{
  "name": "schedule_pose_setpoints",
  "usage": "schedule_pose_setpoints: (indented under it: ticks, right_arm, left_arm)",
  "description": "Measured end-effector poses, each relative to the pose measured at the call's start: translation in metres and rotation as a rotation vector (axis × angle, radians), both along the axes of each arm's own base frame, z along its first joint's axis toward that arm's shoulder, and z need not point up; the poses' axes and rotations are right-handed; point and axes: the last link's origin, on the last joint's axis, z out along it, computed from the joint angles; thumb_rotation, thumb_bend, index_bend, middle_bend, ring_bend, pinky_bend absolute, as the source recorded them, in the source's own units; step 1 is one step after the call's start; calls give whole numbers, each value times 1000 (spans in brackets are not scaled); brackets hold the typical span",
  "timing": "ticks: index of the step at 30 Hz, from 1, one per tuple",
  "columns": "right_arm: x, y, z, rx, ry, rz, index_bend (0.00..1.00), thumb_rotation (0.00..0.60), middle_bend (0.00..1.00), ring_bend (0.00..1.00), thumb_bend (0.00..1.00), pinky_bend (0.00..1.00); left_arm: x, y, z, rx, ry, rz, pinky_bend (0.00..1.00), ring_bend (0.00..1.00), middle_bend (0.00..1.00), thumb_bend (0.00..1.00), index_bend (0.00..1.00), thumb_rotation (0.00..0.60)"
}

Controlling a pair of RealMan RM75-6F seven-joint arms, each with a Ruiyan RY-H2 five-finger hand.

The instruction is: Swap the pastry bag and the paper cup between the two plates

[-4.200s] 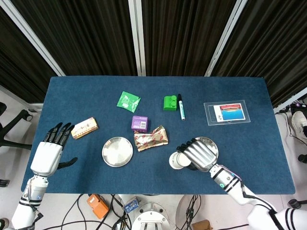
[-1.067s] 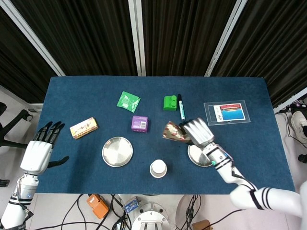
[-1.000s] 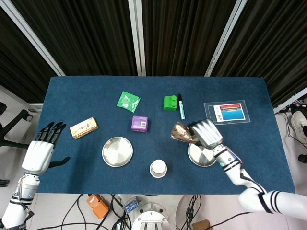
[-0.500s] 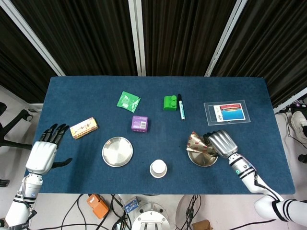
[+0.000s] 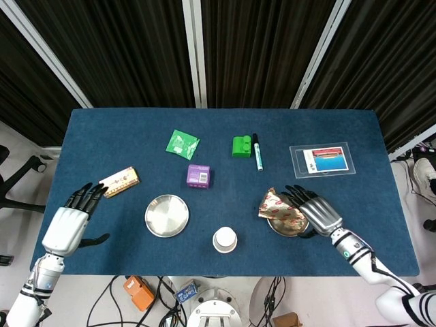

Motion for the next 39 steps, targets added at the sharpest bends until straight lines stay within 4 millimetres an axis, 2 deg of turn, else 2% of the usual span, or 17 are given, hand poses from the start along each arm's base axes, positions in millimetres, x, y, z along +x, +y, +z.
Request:
schedule_pose_setpoints:
  ticks: [4, 8, 13, 16, 23, 26, 30, 36, 39]
  right_arm:
    - [-4, 13, 25, -100, -45, 19, 0, 543, 0, 0, 159, 190]
    - [-14, 33, 54, -241, -94, 17, 0, 548, 0, 0, 159, 164]
    - [-43, 70, 92, -419, -131, -59, 0, 553, 0, 0, 158, 143]
    - [-55, 80, 106, -466, -144, -100, 0, 553, 0, 0, 158, 142]
    - [-72, 81, 123, -458, -159, -159, 0, 554, 0, 0, 159, 132]
    - [-74, 82, 126, -449, -154, -168, 0, 554, 0, 0, 158, 132]
    - [-75, 81, 126, -431, -149, -178, 0, 555, 0, 0, 159, 132]
    - [-74, 81, 124, -409, -143, -182, 0, 555, 0, 0, 158, 132]
    - [-75, 81, 123, -401, -139, -190, 0, 555, 0, 0, 159, 132]
  left_arm:
    - [17, -8, -7, -68, -47, -42, 153, 36, 60, 37, 21, 600]
    - [36, -7, -20, -136, -98, -75, 120, 36, 60, 52, 21, 600]
    - [70, -2, -53, -275, -165, -128, 120, 36, 61, 83, 21, 600]
    - [95, 1, -78, -375, -194, -157, 120, 36, 60, 107, 26, 600]
    - [153, 7, -134, -477, -213, -230, 120, 37, 61, 157, 65, 600]
    - [168, 10, -152, -471, -191, -249, 120, 43, 61, 159, 82, 600]
    - [180, 15, -171, -464, -164, -249, 120, 52, 67, 158, 84, 600]
    - [189, 21, -188, -420, -107, -261, 124, 104, 133, 158, 118, 600]
    - [190, 24, -195, -411, -90, -251, 165, 137, 169, 158, 155, 600]
